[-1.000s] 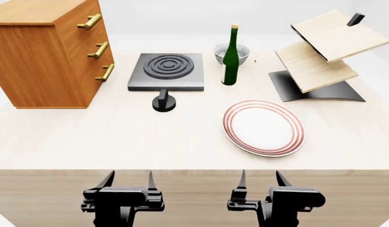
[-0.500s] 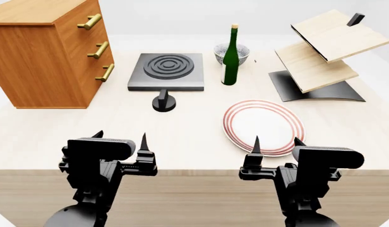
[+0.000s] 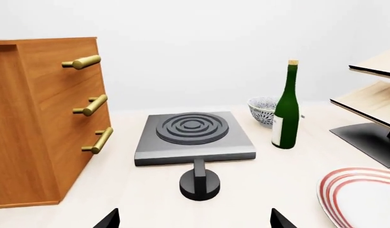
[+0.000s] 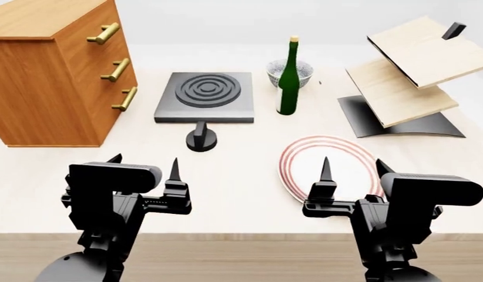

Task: Turn on the stove.

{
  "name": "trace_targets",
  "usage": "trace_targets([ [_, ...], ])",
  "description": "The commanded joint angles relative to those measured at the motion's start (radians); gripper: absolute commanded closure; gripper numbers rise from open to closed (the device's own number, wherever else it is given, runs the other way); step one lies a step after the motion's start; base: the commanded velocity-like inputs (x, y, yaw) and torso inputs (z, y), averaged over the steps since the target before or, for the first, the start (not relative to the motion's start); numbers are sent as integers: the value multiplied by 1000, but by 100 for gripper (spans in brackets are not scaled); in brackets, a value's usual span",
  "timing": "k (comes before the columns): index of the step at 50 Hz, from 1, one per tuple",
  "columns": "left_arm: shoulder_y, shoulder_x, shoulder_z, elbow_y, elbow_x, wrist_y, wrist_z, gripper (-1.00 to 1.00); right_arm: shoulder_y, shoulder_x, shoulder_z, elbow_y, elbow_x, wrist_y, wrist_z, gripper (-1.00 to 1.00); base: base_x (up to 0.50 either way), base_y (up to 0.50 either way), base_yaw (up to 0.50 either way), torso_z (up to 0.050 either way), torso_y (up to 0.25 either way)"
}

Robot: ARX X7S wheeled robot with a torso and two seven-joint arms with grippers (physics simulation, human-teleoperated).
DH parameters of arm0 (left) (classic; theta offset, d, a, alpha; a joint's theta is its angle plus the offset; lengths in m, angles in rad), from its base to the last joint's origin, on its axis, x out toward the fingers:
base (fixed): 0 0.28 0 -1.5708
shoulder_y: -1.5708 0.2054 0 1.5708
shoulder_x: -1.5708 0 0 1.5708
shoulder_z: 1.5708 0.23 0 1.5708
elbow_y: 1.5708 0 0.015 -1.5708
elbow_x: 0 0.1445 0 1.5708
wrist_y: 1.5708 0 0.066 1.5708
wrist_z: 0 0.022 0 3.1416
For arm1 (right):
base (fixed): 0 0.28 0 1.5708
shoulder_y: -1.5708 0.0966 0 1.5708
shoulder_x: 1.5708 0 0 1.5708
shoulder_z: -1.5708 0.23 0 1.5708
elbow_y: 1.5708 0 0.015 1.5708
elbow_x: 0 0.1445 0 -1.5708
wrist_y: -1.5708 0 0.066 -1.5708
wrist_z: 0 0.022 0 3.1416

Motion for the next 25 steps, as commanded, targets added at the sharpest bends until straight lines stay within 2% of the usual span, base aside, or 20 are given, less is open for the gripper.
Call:
trace_targets([
  [1,-4,-5,-6,6,-13,-11,-7,-100,2,-3,16,-11,24,1,9,-100,500,0,0,0,0],
  [25,0,-16,3,3,-30,-3,-24,-100,5,14,13,-15,53,-2,27,-100,500,0,0,0,0],
])
